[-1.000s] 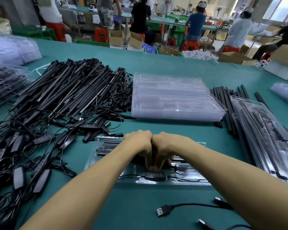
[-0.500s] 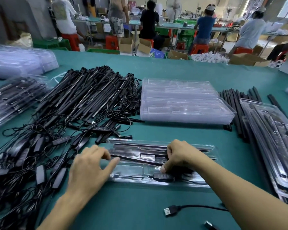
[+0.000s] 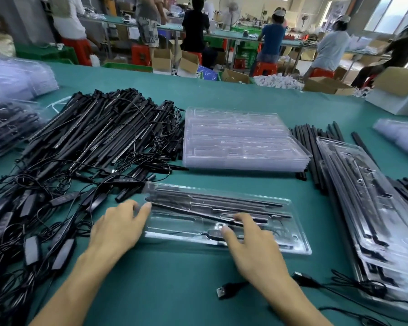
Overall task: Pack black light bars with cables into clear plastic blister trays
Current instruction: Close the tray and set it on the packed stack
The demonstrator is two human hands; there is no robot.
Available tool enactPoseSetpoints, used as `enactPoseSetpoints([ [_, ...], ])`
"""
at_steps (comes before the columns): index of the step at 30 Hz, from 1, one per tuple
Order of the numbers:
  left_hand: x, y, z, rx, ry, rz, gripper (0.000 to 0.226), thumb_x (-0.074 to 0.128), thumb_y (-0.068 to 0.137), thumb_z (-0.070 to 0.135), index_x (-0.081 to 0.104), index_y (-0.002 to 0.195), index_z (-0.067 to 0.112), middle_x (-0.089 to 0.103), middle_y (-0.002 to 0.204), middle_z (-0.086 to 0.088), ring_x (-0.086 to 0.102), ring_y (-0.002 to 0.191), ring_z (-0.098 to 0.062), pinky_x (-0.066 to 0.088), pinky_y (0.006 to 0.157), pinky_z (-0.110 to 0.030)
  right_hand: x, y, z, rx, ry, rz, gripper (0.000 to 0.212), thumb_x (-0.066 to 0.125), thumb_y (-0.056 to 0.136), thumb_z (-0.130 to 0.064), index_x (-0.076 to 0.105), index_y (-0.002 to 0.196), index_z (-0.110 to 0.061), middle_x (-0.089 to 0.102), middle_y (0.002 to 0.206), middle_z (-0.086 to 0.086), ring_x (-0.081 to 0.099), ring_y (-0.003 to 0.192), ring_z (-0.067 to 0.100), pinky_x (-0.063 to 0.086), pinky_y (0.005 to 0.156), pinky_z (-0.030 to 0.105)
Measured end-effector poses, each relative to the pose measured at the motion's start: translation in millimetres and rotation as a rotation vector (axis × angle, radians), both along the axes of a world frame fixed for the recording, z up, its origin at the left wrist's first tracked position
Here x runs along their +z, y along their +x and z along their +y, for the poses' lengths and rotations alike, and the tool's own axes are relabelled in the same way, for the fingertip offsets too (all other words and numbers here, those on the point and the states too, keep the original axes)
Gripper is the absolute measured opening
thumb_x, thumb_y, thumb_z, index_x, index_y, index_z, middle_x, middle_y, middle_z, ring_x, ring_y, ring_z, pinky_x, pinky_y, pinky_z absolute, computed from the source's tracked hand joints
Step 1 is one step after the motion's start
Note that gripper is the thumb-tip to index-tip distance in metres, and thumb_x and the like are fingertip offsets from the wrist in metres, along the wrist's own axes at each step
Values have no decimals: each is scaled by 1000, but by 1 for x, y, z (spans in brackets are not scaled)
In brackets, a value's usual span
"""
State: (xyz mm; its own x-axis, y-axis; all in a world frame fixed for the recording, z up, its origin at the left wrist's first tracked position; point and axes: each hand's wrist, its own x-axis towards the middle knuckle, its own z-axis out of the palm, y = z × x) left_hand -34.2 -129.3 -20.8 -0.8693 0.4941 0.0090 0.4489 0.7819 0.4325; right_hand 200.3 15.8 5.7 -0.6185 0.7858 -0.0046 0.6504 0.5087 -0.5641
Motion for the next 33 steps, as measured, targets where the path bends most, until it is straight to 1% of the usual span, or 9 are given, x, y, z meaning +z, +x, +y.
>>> enactPoseSetpoints([
  [2,6,-5,5,-10,184,-97,43,47,96,52,59,73,18,64,69,-1,59,70,-23,47,65,-34,3,-1,-6,-47,-99,156,36,55,89,-50,44,122,-41,65,68,-7,60,73,9,49,71,22],
  [4,12,-5,9,5,370,-82,46,51,97,41,53,62,10,56,54,2,52,57,-18,39,55,-30,6,-7,-12,-179,-338,411,37,69,85,-33,45,114,-38,70,80,-5,62,76,3,46,72,11],
  [7,22,1,16,20,503,-56,51,41,86,51,49,62,7,49,45,5,47,51,-20,35,51,-31,10,-24,-18,-509,-1018,989,38,74,84,-9,44,107,-14,65,108,11,68,98,19,52,96,34],
  [11,28,15,27,12,591,-34,46,40,84,51,48,60,13,52,47,4,50,55,-24,37,53,-37,24,-52,-27,-580,-1422,1186,49,73,85,-11,50,127,0,61,113,15,66,95,28,57,78,36],
  [14,31,22,32,-58,670,-73,37,41,85,54,57,68,25,56,51,7,52,54,-21,45,57,-42,32,-69,-36,-533,-1465,1130,59,76,82,-15,46,132,-5,64,103,10,64,90,25,59,71,34],
  [17,33,24,36,-208,747,-150,48,35,88,60,64,75,24,54,51,9,49,49,-8,47,56,-41,34,-79,-44,-420,-1475,1075,81,76,82,-12,23,139,-36,65,111,12,66,92,27,59,74,44],
  [23,30,23,37,-216,658,-74,74,23,87,77,44,56,13,52,48,3,45,50,-18,39,53,-36,25,-79,-44,-312,-1448,1170,102,63,89,5,-3,145,-50,70,80,10,69,73,24,59,71,48],
  [28,39,27,43,-61,504,226,73,23,94,67,41,49,12,45,44,2,44,46,-26,32,47,-30,20,-68,-45,-183,-1294,1162,73,61,92,1,29,125,-56,62,118,21,69,89,27,59,76,48],
  [33,52,26,50,-226,514,397,61,17,98,61,48,65,19,41,52,2,44,51,-30,28,52,-33,42,-63,-20,-86,-1014,1200,74,60,93,-3,31,128,-61,59,94,10,64,81,21,58,73,42],
])
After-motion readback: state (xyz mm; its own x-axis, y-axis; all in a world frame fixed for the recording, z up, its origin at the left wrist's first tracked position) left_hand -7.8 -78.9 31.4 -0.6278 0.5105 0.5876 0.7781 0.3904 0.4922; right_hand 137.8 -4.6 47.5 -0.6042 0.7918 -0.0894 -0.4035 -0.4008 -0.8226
